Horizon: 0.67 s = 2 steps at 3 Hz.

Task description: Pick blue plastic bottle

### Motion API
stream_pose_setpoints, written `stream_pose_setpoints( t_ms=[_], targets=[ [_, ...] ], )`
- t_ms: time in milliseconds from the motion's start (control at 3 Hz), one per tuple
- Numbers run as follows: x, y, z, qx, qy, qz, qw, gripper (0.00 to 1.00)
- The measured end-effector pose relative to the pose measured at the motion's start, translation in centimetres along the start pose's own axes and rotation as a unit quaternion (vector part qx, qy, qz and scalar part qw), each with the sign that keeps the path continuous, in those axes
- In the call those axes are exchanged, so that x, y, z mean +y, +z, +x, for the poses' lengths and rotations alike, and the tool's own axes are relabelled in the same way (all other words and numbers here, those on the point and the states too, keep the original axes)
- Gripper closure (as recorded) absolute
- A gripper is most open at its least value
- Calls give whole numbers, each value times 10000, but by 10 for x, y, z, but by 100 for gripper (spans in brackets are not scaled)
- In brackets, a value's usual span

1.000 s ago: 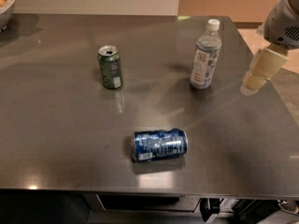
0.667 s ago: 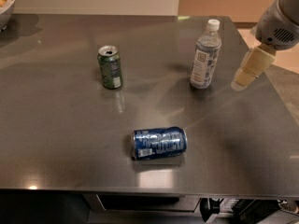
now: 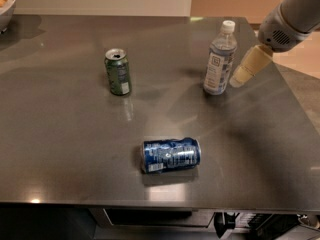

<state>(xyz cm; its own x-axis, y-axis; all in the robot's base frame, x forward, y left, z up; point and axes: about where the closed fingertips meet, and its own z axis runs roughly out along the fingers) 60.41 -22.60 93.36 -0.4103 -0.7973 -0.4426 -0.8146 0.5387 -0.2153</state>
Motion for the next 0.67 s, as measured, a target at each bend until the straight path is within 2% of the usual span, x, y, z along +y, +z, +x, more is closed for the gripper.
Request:
stream_pose_setpoints(
  t_ms=[333, 667],
  targets=[
    [-13, 17, -13, -161, 214, -45, 9996, 0],
    [-16, 29, -28, -323, 289, -151, 9989, 0]
  ],
)
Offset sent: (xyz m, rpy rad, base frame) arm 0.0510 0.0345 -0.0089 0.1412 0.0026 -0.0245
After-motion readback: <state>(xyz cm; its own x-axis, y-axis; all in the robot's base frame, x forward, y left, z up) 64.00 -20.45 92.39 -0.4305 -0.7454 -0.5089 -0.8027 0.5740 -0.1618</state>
